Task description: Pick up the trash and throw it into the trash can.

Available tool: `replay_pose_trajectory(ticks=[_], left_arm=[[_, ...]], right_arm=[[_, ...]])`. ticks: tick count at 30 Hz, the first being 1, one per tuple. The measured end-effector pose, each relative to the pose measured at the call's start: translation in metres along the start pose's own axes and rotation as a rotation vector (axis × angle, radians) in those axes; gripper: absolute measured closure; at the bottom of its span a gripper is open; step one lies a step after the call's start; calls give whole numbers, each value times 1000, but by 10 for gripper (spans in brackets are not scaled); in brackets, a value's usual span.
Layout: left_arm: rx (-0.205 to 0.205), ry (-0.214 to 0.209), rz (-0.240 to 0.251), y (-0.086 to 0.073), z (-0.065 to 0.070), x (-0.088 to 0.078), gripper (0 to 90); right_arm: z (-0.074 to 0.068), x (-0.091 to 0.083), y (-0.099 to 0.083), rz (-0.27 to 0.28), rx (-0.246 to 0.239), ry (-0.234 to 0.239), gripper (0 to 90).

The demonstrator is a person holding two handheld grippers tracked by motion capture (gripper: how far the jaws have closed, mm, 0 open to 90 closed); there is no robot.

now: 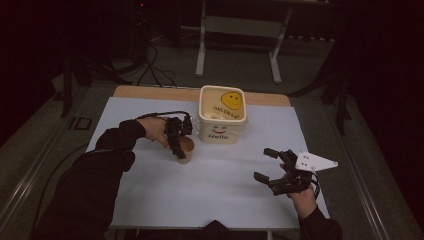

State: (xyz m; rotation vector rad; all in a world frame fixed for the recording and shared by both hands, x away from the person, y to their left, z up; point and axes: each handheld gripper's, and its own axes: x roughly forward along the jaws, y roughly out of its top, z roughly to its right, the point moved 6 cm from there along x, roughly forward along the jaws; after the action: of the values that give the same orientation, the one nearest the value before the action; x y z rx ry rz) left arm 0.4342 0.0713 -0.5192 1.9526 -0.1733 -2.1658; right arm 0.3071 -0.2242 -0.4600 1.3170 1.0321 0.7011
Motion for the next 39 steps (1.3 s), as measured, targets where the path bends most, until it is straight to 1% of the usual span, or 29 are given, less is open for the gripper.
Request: replay_pose_trajectory(ticks=[1, 3, 4, 7, 9, 11, 15, 16, 17, 21, 22, 24, 28, 32, 34, 35, 36, 38, 39], left_arm=[[-5, -6, 8, 0, 0, -2, 258], [-10, 1, 16, 1, 0, -6, 260], [-12, -4, 22, 1, 1, -8, 265], [-9, 4, 20, 3, 1, -18, 269], [-12, -9, 33, 4, 2, -25, 272], [-12, 1, 34, 6, 2, -33, 272], [-7, -3, 43, 8, 6, -50, 272], [-7, -3, 43, 8, 6, -50, 272], [-7, 0, 46, 10, 7, -59, 272], [-19, -2, 55, 15, 10, -75, 272], [-19, -2, 55, 15, 10, -75, 273], [-16, 6, 48, 17, 11, -83, 273], [-12, 15, 57, 24, 12, -98, 272], [-13, 17, 73, 31, 13, -108, 273], [-2, 24, 81, 34, 12, -112, 272], [-10, 16, 86, 36, 12, -115, 273], [1, 36, 82, 38, 11, -117, 272], [-5, 26, 76, 41, 12, -119, 272], [-2, 27, 73, 42, 12, -119, 272]], right_arm=[[0, 0, 0, 0, 0, 0, 127], [0, 0, 0, 0, 0, 0, 127], [0, 0, 0, -2, 1, 0, 127], [0, 1, 0, -2, -1, 1, 127], [0, 1, 0, -2, -1, 0, 127], [0, 1, 0, -3, 2, 0, 127], [0, 1, 0, -2, 1, -1, 127], [0, 1, 0, -2, 1, -1, 127], [0, 1, 0, -3, 1, -1, 127], [0, 1, 0, -3, 3, 0, 127], [0, 1, 0, -3, 3, 0, 127], [0, 1, -1, -3, 6, 0, 127], [0, 1, -1, -3, 8, 1, 127], [1, 1, -1, -2, 9, 1, 127], [1, 1, -1, -3, 10, 0, 127], [1, 1, -1, -3, 10, 0, 127], [1, 1, -1, -3, 9, 1, 127], [1, 1, -1, -3, 9, 1, 127], [1, 1, -1, -3, 10, 1, 127]])
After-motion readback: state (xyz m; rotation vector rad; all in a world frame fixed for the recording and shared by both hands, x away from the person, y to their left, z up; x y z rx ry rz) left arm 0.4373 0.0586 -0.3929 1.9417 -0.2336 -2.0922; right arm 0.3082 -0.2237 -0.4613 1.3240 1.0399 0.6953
